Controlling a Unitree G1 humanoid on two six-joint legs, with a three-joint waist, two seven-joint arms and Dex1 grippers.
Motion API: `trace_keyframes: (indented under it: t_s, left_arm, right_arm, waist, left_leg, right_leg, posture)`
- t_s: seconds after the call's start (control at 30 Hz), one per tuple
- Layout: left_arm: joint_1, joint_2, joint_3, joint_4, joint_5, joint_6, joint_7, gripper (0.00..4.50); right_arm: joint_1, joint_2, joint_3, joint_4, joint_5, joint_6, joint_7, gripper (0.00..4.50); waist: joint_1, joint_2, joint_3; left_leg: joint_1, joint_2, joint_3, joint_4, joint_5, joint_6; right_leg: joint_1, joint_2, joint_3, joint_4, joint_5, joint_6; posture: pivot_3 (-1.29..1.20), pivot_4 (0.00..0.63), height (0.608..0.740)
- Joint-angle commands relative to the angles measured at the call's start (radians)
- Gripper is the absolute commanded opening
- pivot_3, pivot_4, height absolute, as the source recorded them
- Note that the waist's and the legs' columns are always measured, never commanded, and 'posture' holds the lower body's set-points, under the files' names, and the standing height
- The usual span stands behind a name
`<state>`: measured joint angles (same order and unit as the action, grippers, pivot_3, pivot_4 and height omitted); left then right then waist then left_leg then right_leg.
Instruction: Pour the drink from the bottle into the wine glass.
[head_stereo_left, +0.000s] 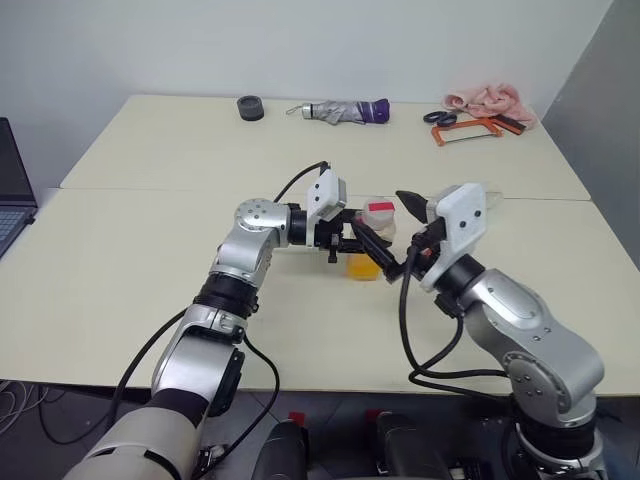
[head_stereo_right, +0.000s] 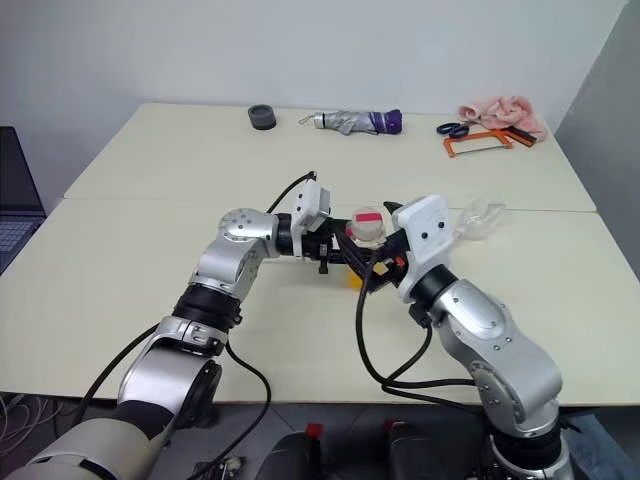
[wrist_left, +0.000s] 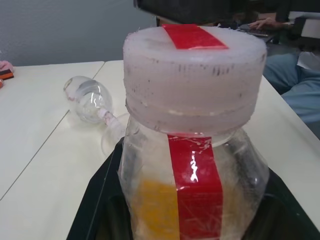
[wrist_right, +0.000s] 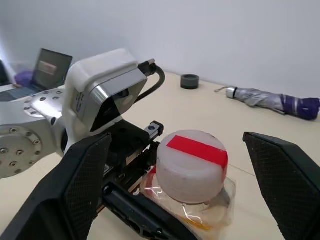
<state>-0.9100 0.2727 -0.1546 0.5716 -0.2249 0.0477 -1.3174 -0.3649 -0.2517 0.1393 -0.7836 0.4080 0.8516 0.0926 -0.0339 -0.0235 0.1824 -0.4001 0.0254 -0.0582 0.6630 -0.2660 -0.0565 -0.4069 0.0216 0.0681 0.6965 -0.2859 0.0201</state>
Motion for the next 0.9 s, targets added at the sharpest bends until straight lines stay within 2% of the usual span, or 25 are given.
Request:
trace_keyframes:
  t_s: [0.03, 0.53, 0.63, 0.83, 0.9]
  left_arm:
    - [-0.033, -0.017, -0.004, 0.007, 0.006, -0.046, -0.002, 1.85]
    - [-0.046, -0.031, 0.0, 0.046, 0.013, -0.08, -0.002, 1.85]
    - [-0.048, -0.03, 0.001, 0.048, 0.012, -0.081, -0.003, 1.85]
    - [-0.05, -0.026, 0.004, 0.05, 0.013, -0.081, -0.003, 1.84]
    - [-0.051, -0.027, 0.006, 0.048, 0.012, -0.078, -0.005, 1.84]
  right_arm:
    - [-0.025, 0.031, 0.023, -0.018, -0.046, 0.004, -0.049, 4.5]
    - [-0.031, 0.11, 0.032, 0.054, -0.136, 0.006, -0.091, 4.5]
    - [-0.031, 0.116, 0.032, 0.058, -0.139, 0.005, -0.09, 3.89]
    - [-0.005, 0.138, 0.029, 0.064, -0.14, -0.009, -0.081, 1.88]
    - [0.003, 0.133, 0.039, 0.068, -0.142, -0.012, -0.069, 1.89]
  waist:
    - [0.0, 0.0, 0.0]
    - [-0.001, 0.0, 0.0]
    - [-0.001, 0.0, 0.0]
    - [-0.001, 0.0, 0.0]
    - [-0.001, 0.0, 0.0]
  left_leg:
    - [0.0, 0.0, 0.0, 0.0, 0.0, 0.0]
    - [0.0, 0.0, 0.0, 0.0, 0.0, 0.0]
    - [0.0, 0.0, 0.0, 0.0, 0.0, 0.0]
    - [0.0, 0.0, 0.0, 0.0, 0.0, 0.0]
    - [0.0, 0.0, 0.0, 0.0, 0.0, 0.0]
  right_leg:
    - [0.0, 0.0, 0.0, 0.0, 0.0, 0.0]
    - [0.0, 0.0, 0.0, 0.0, 0.0, 0.0]
    - [0.0, 0.0, 0.0, 0.0, 0.0, 0.0]
    - [0.0, 0.0, 0.0, 0.0, 0.0, 0.0]
    - [0.0, 0.0, 0.0, 0.0, 0.0, 0.0]
  posture:
    - [0.0, 0.15, 0.74]
    - [0.0, 0.15, 0.74]
    - [0.0, 0.15, 0.74]
    - [0.0, 0.15, 0.74]
    - [0.0, 0.15, 0.74]
